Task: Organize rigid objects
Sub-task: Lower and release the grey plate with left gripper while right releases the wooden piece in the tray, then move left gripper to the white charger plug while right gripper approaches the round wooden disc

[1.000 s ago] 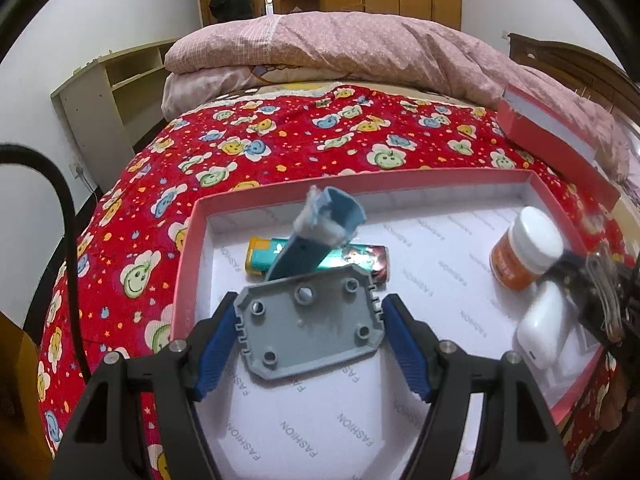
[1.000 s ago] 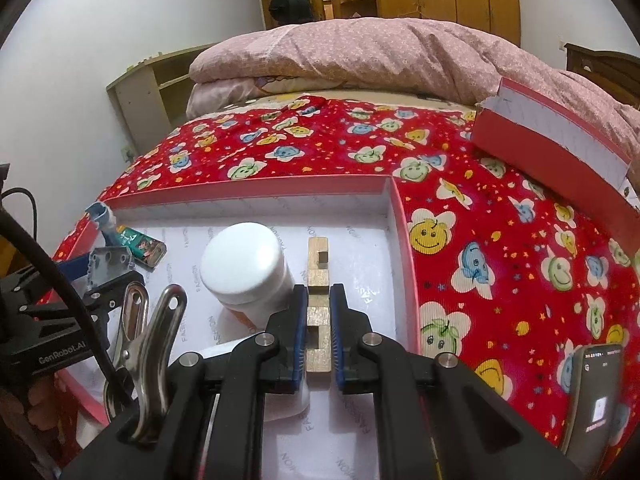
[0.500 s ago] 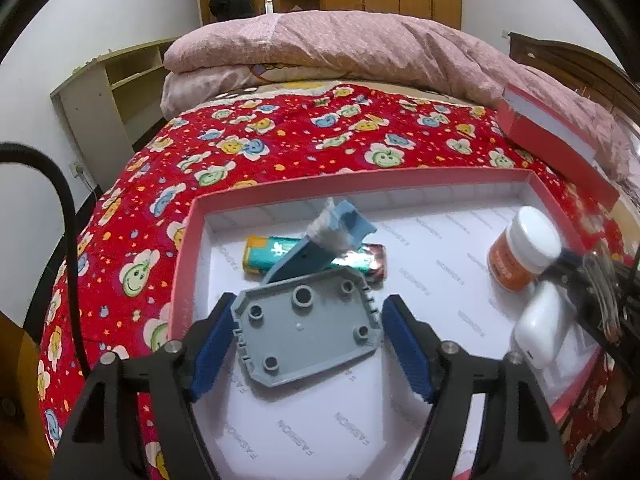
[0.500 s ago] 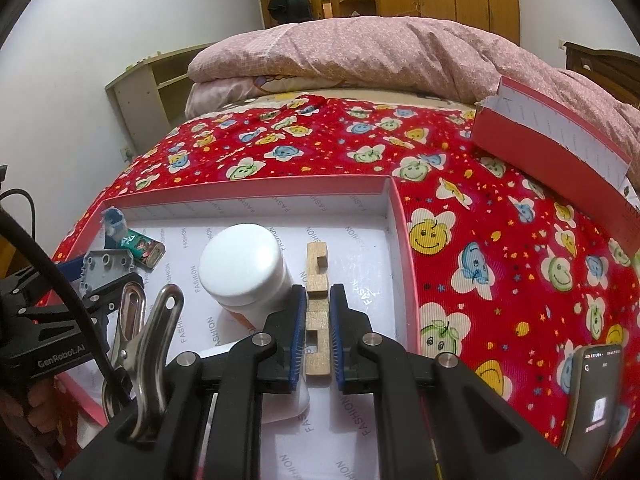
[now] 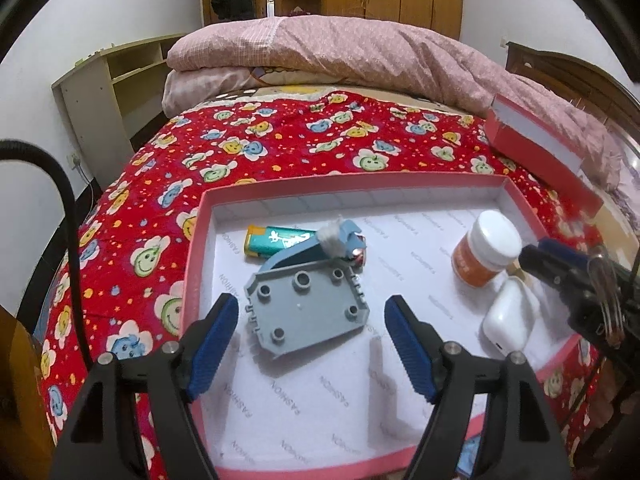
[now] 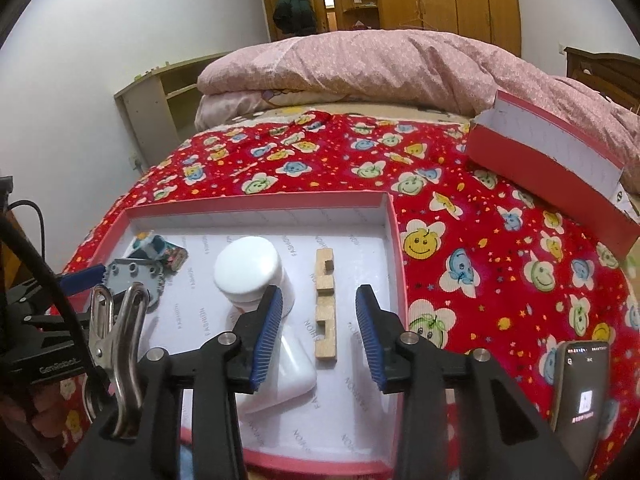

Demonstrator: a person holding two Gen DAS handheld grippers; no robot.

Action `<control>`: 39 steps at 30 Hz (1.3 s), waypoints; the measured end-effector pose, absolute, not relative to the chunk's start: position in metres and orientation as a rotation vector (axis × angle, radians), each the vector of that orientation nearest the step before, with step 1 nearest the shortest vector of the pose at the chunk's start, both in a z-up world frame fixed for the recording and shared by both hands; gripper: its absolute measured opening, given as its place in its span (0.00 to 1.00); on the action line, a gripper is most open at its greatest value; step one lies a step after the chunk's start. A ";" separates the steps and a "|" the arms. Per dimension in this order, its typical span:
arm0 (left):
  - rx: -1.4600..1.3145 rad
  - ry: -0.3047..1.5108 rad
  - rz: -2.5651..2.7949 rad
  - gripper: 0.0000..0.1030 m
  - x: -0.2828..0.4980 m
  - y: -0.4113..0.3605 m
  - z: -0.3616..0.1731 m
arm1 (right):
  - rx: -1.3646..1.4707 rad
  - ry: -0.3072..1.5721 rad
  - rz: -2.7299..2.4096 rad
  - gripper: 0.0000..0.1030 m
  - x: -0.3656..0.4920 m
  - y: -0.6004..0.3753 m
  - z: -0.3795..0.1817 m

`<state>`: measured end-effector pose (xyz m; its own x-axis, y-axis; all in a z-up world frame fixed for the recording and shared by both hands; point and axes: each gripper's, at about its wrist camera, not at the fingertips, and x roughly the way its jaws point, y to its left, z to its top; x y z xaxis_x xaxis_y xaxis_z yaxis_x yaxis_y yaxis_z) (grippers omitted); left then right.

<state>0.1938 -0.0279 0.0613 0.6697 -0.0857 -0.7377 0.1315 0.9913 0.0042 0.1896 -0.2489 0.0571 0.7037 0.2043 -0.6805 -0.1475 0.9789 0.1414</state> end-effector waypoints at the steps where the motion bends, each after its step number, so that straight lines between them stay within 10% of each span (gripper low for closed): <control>1: 0.059 0.826 -0.122 0.77 0.191 -0.028 0.063 | 0.078 0.764 0.197 0.38 0.187 -0.249 0.059; 39: 0.052 0.868 -0.170 0.77 0.086 -0.042 0.053 | 0.067 0.808 0.270 0.39 0.068 -0.251 0.037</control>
<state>0.0864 -0.0415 0.0528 0.6338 -0.1277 -0.7629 0.1698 0.9852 -0.0238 0.0677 -0.2511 0.0366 0.6586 0.2637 -0.7047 -0.2127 0.9636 0.1618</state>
